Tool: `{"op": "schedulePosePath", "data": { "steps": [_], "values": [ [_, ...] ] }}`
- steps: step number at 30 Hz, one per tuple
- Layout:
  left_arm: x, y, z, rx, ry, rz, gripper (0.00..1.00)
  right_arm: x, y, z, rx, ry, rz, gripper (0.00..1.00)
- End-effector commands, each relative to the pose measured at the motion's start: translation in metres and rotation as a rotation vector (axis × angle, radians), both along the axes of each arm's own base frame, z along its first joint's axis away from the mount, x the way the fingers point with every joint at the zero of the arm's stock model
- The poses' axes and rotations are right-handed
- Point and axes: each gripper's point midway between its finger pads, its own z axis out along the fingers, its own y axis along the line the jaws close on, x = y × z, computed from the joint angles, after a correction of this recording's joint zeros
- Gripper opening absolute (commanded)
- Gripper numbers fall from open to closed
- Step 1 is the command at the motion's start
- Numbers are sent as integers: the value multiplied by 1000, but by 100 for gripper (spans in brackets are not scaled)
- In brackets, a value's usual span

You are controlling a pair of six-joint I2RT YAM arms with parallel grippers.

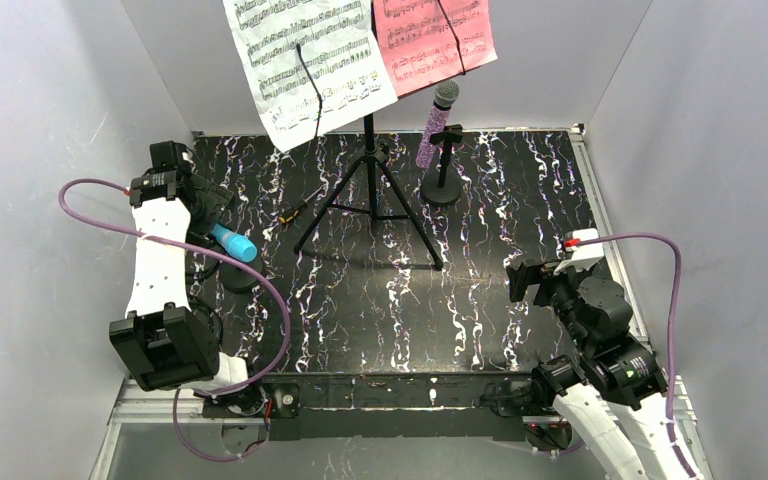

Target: Pack up the instrument practice props

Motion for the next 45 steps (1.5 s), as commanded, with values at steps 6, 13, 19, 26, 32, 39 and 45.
{"op": "schedulePosePath", "data": {
  "steps": [6,13,19,26,32,39,45],
  "values": [
    [-14,4,-2,55,35,-90,51,3,1,28,25,-80,6,99],
    [-31,2,10,102,47,-211,17,4,1,27,23,-76,5,99],
    [-45,-11,21,132,14,-322,0,9,6,21,8,-44,21,99],
    [-56,-57,27,103,-30,-583,0,19,21,31,7,-28,74,99],
    [-79,-117,36,32,-105,-877,0,30,46,35,48,-43,173,99],
    [-106,-168,33,-40,-201,-1174,0,38,83,43,123,-92,334,99],
    [-111,-209,46,-87,-360,-1393,0,37,112,44,146,-112,494,99]
  ]
}}
